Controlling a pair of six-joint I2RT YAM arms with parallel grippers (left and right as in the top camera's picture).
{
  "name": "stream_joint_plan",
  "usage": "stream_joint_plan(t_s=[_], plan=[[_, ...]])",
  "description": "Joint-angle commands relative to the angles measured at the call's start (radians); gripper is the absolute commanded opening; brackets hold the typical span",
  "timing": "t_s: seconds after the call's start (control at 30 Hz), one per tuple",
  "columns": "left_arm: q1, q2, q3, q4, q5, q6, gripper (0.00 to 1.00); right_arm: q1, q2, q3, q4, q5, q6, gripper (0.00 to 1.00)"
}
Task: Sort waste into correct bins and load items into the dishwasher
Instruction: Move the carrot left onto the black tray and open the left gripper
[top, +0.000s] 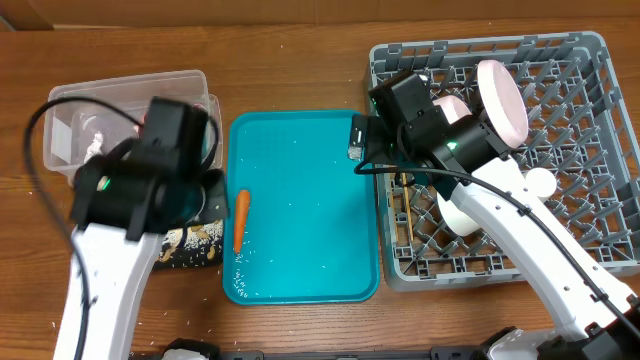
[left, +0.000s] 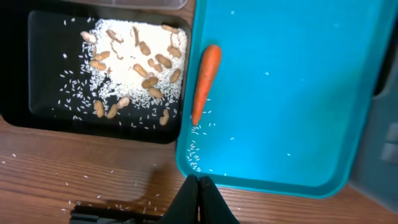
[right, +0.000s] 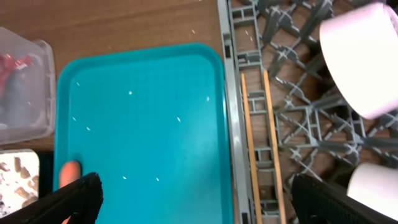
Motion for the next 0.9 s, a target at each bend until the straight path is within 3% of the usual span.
stream_joint_plan(t_s=[0.0,0.57,0.6,0.67,0.7,0.77,0.87], plan=[[-0.003,-0.033,0.016,0.0,0.019,0.015,0.04,0.002,-0.006,0.005,0.011,0.016,-0.011,1.0],[-0.015,-0.023,-0.013,0.068,0.02,0.035,0.04,0.002,-0.006,0.005,-0.01,-0.04,-0.011,1.0],[-0.015,-0.019,-0.041,0.086,0.019,0.041,0.06,0.002,-0.006,0.005,-0.01,-0.04,-0.011,1.0],[-0.015,-0.01,-0.123,0.147,0.018,0.05,0.38,0.002,-0.006,0.005,-0.013,-0.04,-0.011,1.0],[-0.015,-0.002,-0.177,0.194,0.019,0.049,0.44,0.002,-0.006,0.005,-0.014,-0.04,-0.011,1.0],[-0.015,0.025,-0.302,0.316,0.029,0.045,0.47,0.002,-0.006,0.005,-0.014,-0.04,-0.011,1.0],[-0.016,0.104,-0.465,0.49,0.072,0.044,0.4,0.002,-0.006,0.005,-0.015,-0.04,-0.011,1.0]])
